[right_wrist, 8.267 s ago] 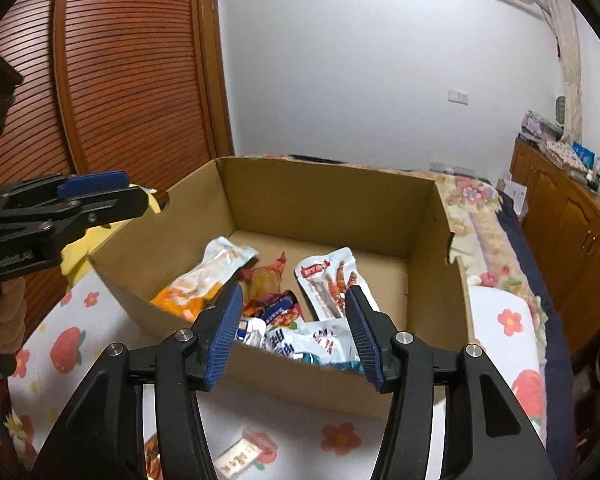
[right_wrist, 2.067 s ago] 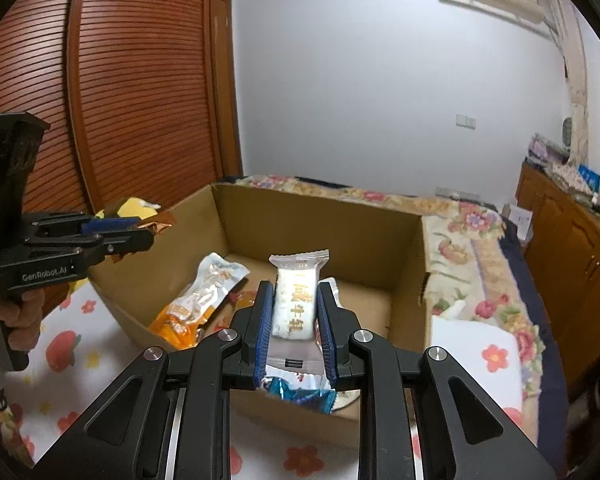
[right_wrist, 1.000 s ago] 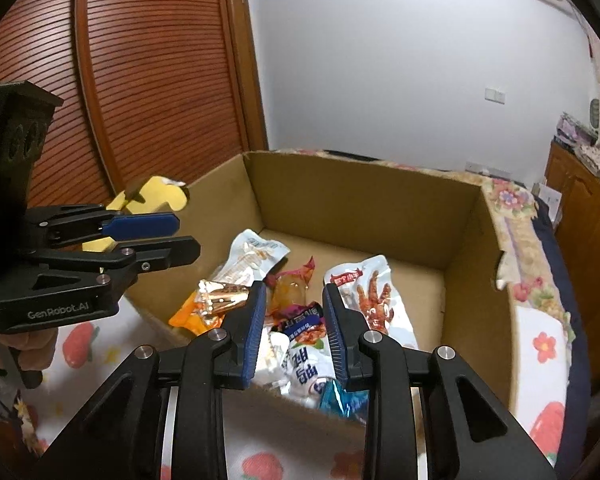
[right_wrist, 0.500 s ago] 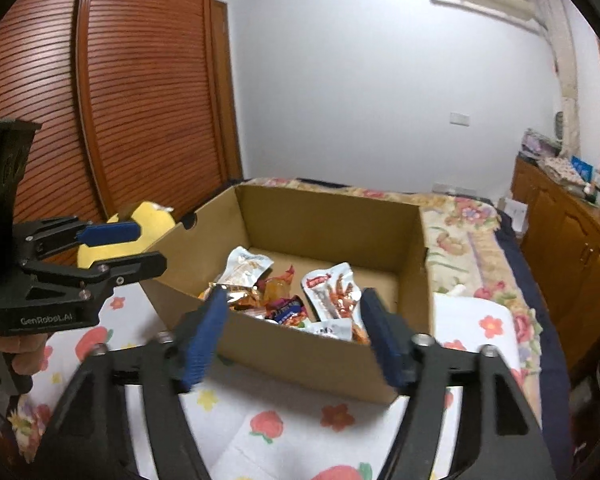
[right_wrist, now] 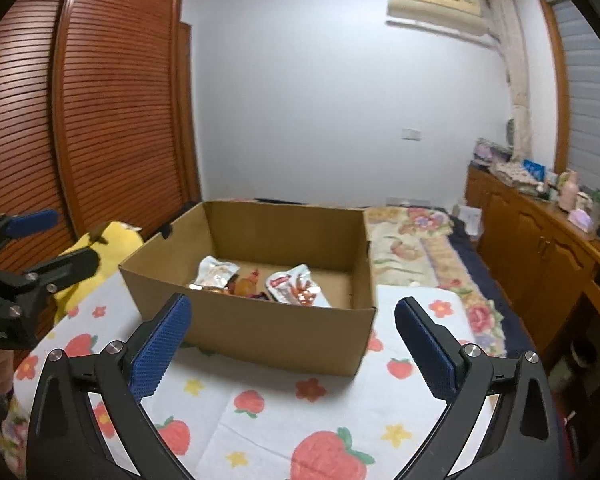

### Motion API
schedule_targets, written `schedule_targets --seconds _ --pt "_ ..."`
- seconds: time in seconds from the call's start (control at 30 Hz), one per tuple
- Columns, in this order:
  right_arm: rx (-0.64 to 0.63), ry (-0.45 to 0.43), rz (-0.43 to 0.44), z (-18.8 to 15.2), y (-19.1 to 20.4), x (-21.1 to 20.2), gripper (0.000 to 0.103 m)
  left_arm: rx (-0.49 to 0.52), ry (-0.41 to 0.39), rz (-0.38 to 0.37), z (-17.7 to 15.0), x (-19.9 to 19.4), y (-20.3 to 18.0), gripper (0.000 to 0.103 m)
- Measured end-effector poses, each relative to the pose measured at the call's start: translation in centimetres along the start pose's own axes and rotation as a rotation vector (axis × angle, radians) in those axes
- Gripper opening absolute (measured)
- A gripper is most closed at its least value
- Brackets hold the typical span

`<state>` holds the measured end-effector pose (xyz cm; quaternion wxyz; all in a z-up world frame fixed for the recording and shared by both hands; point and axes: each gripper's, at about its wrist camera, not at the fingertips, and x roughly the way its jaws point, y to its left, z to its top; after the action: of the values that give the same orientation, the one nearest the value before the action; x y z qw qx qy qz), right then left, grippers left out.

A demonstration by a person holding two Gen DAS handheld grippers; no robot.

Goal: Organize snacks

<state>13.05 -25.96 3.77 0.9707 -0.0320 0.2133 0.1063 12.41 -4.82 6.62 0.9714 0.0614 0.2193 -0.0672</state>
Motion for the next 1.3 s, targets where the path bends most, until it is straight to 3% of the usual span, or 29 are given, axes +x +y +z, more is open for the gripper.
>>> schedule_targets --seconds 0.43,0.83,1.3 --pt "0.045 -0.064 -0.081 -2.1 -0.7 -3.6 0.103 -0.038 0.013 0.054 -3.7 -1.4 0.2 0.103" --pt "0.06 -0.058 -0.1 -4.2 -0.9 -4.5 0.103 -0.078 0.048 0.077 -6.3 -1.7 0.8 0.103" --pt "0.076 -0.053 -0.113 -4.9 -1.5 -4.6 0.103 -0.095 0.051 0.082 -6.7 -1.8 1.3 0.103"
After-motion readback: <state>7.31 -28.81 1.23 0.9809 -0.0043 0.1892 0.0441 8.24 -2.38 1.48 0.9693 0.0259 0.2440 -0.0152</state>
